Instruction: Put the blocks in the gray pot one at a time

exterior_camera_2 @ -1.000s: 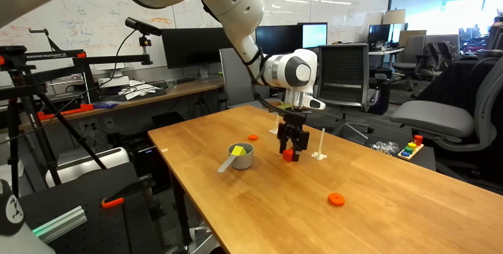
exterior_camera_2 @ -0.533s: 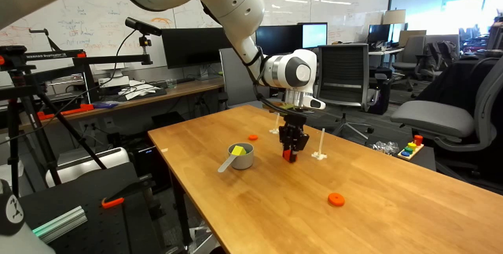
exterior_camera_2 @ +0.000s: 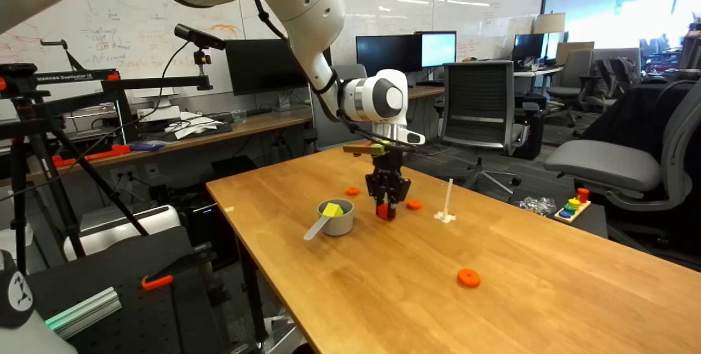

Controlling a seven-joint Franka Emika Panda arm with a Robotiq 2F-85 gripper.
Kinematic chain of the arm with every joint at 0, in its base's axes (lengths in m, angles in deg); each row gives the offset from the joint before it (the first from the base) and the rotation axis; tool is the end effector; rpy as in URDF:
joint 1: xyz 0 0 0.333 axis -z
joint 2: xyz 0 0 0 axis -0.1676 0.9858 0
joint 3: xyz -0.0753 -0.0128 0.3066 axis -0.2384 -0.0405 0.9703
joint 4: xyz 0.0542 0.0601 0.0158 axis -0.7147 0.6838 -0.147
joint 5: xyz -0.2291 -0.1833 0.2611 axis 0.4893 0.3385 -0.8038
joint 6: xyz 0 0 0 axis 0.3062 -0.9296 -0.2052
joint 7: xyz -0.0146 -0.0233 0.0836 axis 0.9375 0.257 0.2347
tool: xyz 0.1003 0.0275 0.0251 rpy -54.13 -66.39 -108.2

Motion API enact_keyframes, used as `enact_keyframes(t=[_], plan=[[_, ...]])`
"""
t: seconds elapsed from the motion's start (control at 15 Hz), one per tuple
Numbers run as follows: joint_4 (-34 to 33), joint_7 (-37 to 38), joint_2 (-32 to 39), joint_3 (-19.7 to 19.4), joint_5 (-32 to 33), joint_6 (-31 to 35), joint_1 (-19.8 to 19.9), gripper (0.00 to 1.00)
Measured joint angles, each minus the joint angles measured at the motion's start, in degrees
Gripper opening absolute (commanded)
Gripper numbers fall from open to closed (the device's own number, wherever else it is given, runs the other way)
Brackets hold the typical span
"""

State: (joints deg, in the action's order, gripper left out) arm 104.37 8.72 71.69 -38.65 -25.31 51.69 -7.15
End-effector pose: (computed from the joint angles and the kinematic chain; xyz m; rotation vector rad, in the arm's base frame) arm 0.6610 0.1790 0.0769 2.8986 0.1477 -0.3558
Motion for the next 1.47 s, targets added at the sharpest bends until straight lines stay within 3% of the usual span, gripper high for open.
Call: enact_keyframes(t=[0.33, 0.8, 1.47], plan=[[6.5, -0.08, -4.08, 0.57, 1.43, 5.1, -3.74, 0.12], [10.86, -0.06, -9.28, 0.38, 1.46, 8.22, -3.68, 0.12], [26.72, 0.02, -21.17, 2.1, 1.46, 14.56, -3.98, 0.12]])
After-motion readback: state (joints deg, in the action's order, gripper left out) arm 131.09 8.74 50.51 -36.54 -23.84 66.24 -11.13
